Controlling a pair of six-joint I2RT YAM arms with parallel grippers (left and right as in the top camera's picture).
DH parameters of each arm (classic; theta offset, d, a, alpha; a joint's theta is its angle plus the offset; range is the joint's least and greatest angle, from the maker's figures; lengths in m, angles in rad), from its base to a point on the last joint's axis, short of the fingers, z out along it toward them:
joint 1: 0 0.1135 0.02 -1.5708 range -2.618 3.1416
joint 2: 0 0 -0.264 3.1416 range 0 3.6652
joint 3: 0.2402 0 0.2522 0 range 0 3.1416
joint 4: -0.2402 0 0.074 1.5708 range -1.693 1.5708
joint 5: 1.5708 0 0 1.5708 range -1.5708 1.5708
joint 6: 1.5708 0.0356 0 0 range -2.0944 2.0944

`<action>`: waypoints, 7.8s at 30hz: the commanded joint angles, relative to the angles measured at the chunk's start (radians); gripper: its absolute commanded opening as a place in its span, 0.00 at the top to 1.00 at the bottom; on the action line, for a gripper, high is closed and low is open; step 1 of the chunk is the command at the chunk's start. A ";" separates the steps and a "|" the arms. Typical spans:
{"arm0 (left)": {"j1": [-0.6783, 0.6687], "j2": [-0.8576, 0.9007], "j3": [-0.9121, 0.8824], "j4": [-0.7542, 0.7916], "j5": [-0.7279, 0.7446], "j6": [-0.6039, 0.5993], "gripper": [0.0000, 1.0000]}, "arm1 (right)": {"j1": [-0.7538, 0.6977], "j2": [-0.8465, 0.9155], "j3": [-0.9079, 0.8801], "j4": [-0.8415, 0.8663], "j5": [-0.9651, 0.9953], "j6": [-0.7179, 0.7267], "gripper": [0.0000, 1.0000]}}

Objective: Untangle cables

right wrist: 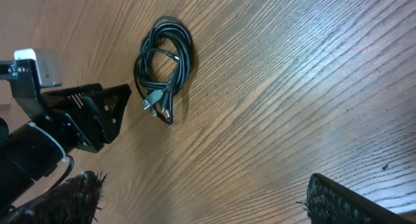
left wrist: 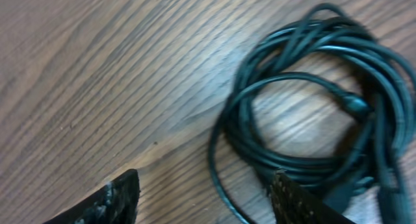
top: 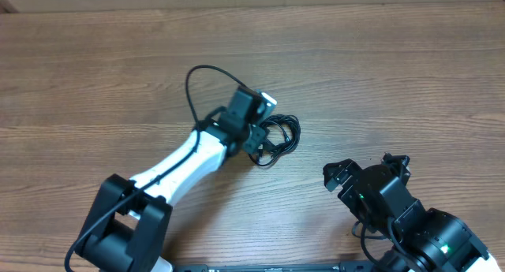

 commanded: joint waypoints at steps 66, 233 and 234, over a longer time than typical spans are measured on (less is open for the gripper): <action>0.060 -0.351 0.113 -0.677 -0.158 -1.108 0.29 | 0.004 0.339 -0.004 0.192 -0.035 -0.084 0.00; 0.022 0.047 0.187 -0.418 -0.089 -1.003 0.13 | -0.011 0.047 -0.038 0.008 0.066 0.026 0.00; 0.036 0.047 0.188 -0.397 -0.046 -0.971 0.13 | -0.011 0.057 -0.038 0.013 0.066 0.026 0.00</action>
